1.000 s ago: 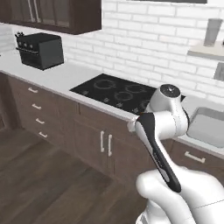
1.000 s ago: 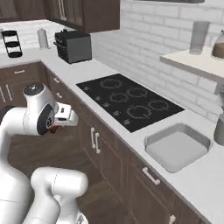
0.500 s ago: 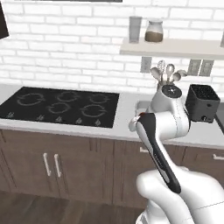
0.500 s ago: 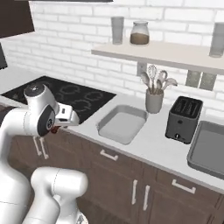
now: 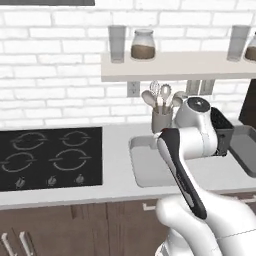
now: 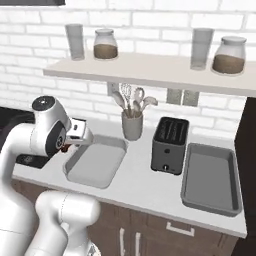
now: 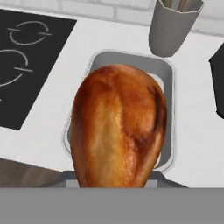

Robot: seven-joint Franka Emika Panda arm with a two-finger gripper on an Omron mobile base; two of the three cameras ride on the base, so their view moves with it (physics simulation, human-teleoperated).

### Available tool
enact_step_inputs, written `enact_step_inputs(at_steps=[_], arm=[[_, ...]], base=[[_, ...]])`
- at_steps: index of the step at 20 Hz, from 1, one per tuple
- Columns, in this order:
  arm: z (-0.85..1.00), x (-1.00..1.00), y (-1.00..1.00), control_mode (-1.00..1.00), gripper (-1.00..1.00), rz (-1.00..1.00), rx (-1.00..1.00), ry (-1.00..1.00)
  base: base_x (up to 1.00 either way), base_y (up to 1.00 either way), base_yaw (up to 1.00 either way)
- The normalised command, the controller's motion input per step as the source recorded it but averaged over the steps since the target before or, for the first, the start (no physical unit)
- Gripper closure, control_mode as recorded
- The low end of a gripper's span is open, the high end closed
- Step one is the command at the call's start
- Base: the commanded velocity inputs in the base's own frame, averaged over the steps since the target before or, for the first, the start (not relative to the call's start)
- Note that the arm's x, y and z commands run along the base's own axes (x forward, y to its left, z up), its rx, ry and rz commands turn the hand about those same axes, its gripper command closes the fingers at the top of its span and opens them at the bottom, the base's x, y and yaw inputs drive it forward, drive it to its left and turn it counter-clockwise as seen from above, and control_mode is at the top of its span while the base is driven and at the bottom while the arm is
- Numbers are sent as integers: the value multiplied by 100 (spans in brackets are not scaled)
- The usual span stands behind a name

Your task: Place one onion and one chicken drumstick in each tupperware on the nearby counter, to pack two identical lunches.

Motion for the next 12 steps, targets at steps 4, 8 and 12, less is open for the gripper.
enact_step_inputs(at_steps=[4, 8, 12], arm=[[0, 0, 0, 100, 100, 0, 0, 0], [0, 0, 0, 100, 100, 0, 0, 0], [-19, 39, 0, -100, 100, -3, 0, 0]], base=[[1, 21, -53], [9, 25, -36], [33, 0, -8]])
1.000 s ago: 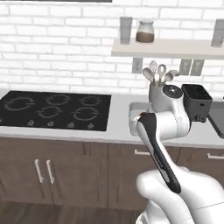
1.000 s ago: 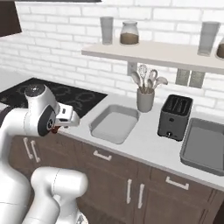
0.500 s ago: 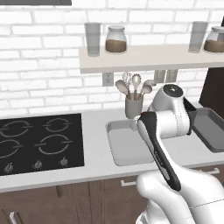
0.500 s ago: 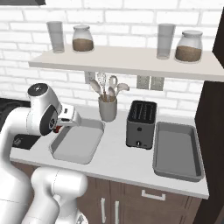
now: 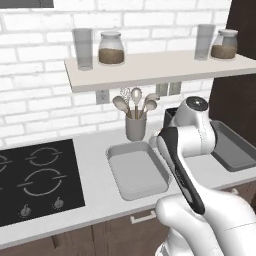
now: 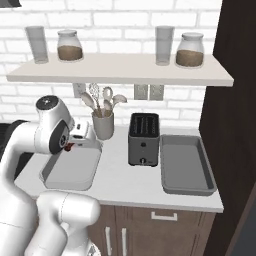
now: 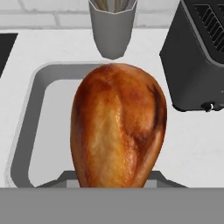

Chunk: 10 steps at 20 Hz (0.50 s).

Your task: Place one onion and one chicken drumstick in each tupperware on the nearby counter, to pack two identical lunches.

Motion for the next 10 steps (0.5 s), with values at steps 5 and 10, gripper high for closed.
enact_step_inputs(at_steps=[5, 10], arm=[[-64, 41, 22, -100, 100, 0, 0, 0], [-91, 34, 63, -100, 100, -3, 0, 0]], base=[[0, 0, 0], [0, 0, 0]])
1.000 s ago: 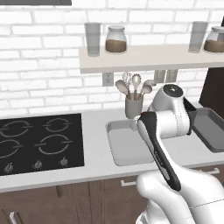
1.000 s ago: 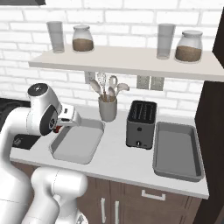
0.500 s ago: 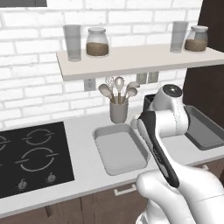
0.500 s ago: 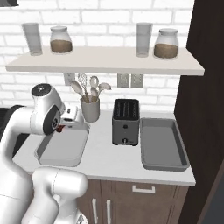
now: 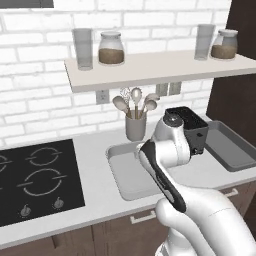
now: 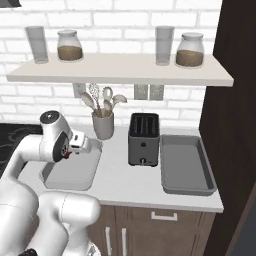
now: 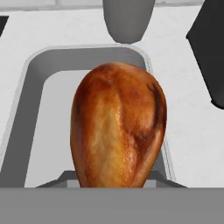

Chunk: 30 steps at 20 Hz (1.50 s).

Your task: Place one onion and one chicken drumstick in each tupperware on the nearby counter, to pack two identical lunches.

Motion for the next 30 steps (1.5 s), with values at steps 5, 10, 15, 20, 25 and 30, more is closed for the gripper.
enact_step_inputs(at_steps=[5, 10, 15, 20, 25, 30], arm=[[-78, 69, 4, -100, 100, 0, 0, 3], [-51, 64, -4, -100, 100, 0, 0, 8], [-44, 39, 0, -100, 100, 0, 0, 5], [-16, 14, 0, -100, 100, 0, 0, 9], [-35, 3, 0, -100, 100, 0, 0, 4], [-38, 0, 0, -100, 100, 0, 0, 1]], base=[[0, 0, 0], [0, 0, 0], [0, 0, 0], [0, 0, 0], [0, 0, 0], [0, 0, 0]])
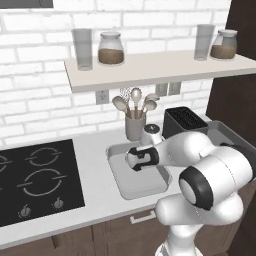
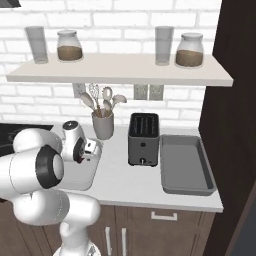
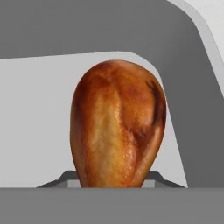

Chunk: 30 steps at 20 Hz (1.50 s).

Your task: Place one onion and one chicken drumstick in each tupperware on the nearby counter, to pack two identical lunches.

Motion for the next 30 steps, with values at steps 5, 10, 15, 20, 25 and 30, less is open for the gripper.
enact_step_inputs(at_steps=[5, 10, 15, 20, 25, 30], arm=[[-16, 0, 0, -100, -100, 0, 0, 0], [9, -15, 0, -100, -100, 0, 0, -2], [29, -17, 0, -100, -100, 0, 0, 0], [87, -63, 0, -100, -100, -2, 0, 0], [100, -67, -15, -100, -100, -5, 0, 2], [97, -93, -71, -100, -100, 0, 0, 1]], base=[[0, 0, 0], [0, 0, 0], [0, 0, 0], [0, 0, 0], [0, 0, 0], [0, 0, 0]])
